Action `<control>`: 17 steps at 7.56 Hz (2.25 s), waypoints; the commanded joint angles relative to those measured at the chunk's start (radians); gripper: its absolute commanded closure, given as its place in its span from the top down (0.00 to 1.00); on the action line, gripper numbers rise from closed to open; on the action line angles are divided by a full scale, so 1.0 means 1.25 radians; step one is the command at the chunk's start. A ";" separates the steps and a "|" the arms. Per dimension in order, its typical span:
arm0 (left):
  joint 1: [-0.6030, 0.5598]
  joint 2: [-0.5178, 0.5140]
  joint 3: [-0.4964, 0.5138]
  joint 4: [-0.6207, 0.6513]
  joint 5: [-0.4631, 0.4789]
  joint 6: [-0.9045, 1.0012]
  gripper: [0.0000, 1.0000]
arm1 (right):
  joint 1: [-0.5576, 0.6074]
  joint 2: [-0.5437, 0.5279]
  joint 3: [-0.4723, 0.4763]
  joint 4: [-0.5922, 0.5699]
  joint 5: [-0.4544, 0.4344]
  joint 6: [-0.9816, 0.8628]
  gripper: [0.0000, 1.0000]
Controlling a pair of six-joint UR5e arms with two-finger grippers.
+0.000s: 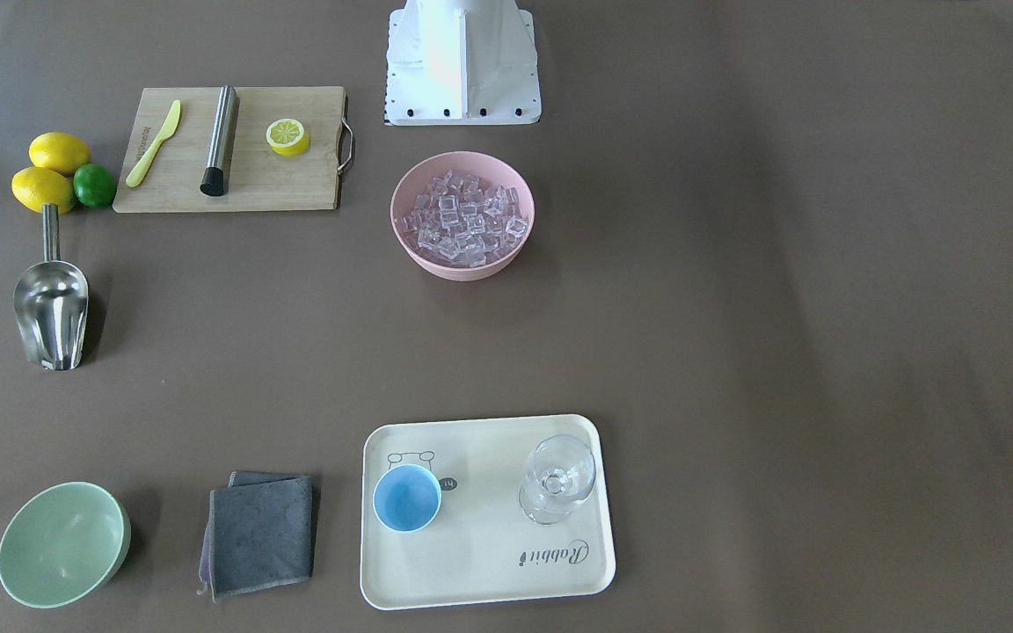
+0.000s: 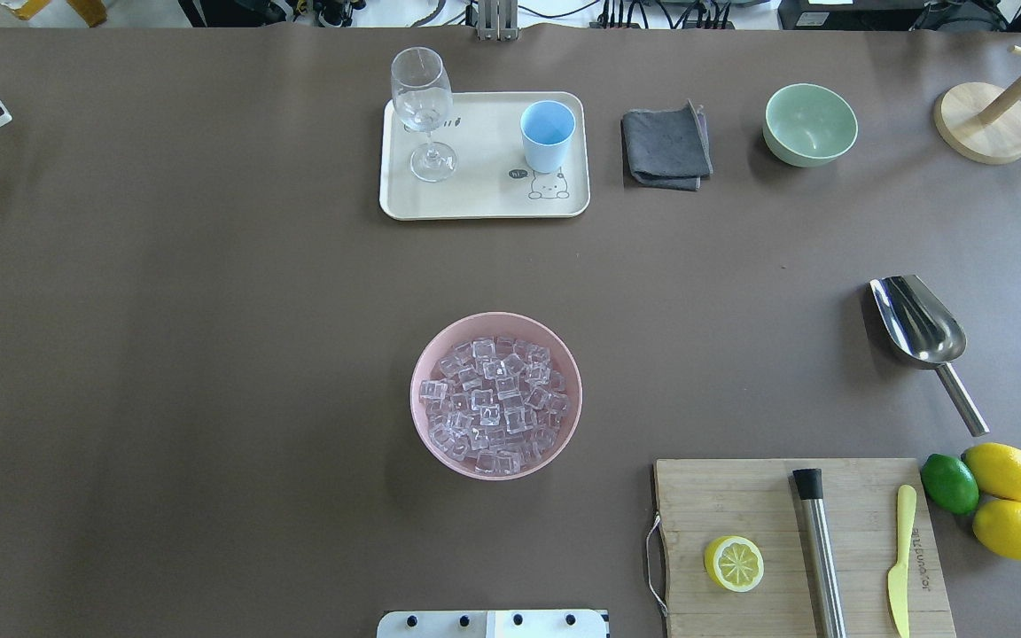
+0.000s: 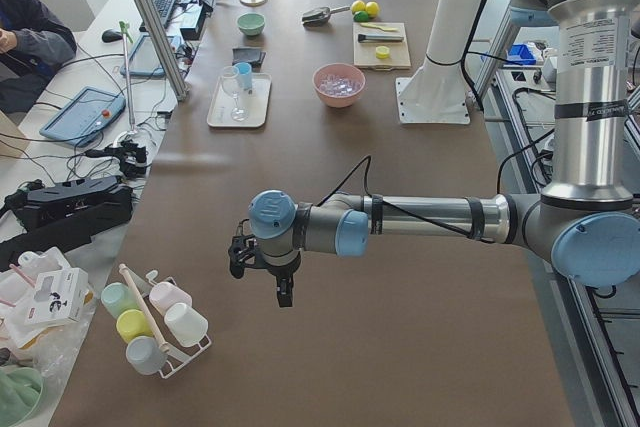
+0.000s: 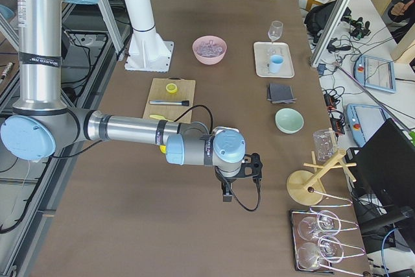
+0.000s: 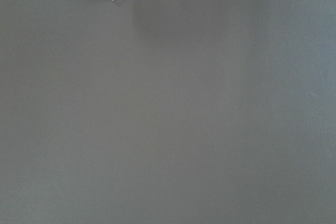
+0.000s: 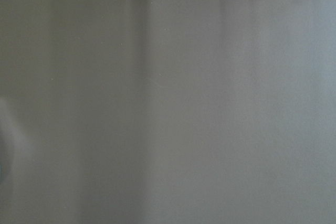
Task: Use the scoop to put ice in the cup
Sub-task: 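Reach the right gripper to the metal scoop and grasp its handle, then move the left gripper toward the pink ice bowl while right lifts scoop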
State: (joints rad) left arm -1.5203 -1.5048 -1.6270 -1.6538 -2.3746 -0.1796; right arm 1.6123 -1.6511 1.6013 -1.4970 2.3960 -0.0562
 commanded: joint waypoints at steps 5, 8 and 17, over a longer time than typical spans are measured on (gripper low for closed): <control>0.051 -0.005 -0.058 -0.001 0.015 0.000 0.98 | -0.322 0.006 0.162 0.005 -0.050 0.387 1.00; 0.176 -0.011 -0.176 -0.001 0.032 -0.006 0.98 | -0.470 -0.014 0.173 0.122 -0.098 0.401 1.00; 0.460 -0.152 -0.324 -0.089 0.030 -0.007 0.98 | -0.555 -0.066 0.149 0.120 -0.086 0.403 1.00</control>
State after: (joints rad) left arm -0.9909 -1.6496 -2.0296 -1.7233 -2.3362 -0.1825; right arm 0.9238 -1.7391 1.8206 -1.3461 2.2872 0.4449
